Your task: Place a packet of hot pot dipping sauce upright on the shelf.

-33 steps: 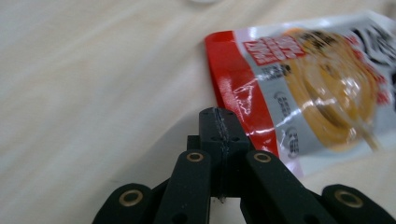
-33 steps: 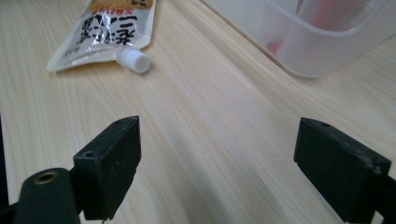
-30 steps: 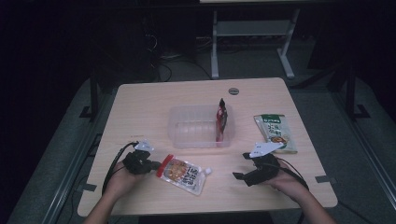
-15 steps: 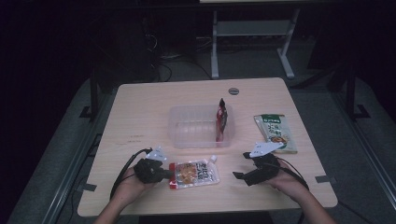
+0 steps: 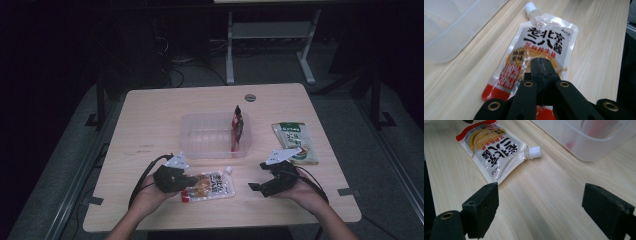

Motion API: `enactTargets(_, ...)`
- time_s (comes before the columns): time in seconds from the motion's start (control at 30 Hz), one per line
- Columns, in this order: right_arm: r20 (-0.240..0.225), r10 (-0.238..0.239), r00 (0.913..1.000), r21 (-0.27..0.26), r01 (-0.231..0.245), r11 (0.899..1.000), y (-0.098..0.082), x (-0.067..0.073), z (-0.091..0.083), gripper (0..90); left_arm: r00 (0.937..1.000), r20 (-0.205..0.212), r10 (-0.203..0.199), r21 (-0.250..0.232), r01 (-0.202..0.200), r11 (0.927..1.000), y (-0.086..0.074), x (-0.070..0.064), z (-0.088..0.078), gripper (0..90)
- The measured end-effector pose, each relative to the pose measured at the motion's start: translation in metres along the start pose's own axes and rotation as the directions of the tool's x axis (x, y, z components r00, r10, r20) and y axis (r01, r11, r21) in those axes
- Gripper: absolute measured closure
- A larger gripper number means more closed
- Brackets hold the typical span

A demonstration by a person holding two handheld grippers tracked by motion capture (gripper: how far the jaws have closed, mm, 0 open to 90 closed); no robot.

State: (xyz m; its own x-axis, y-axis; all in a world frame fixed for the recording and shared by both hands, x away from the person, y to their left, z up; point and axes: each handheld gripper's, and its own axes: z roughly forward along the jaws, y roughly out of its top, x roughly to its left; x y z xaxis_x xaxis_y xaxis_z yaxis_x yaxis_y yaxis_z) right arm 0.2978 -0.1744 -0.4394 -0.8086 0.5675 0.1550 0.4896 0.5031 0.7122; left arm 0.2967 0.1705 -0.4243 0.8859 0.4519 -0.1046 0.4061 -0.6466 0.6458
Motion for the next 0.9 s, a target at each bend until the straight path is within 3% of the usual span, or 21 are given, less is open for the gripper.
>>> enactTargets(0.33,-0.011,-0.026,0.9996,0.027,0.026,0.999,0.0,0.003,0.007,14.3,0.9997,-0.015,0.017,0.04,-0.017,0.999,0.002,0.004,0.015,89.7)
enactTargets(0.6,-0.014,-0.035,0.9993,0.038,0.035,0.999,0.0,0.003,0.009,14.4,0.9999,-0.012,0.007,0.04,-0.006,0.9992,0.003,0.005,0.022,89.6)
enactTargets(0.9,-0.024,-0.03,0.9993,0.038,0.031,0.999,0.001,0.005,0.009,14.3,0.9997,-0.007,0.021,0.049,-0.021,0.9986,0.002,0.002,0.03,89.7)
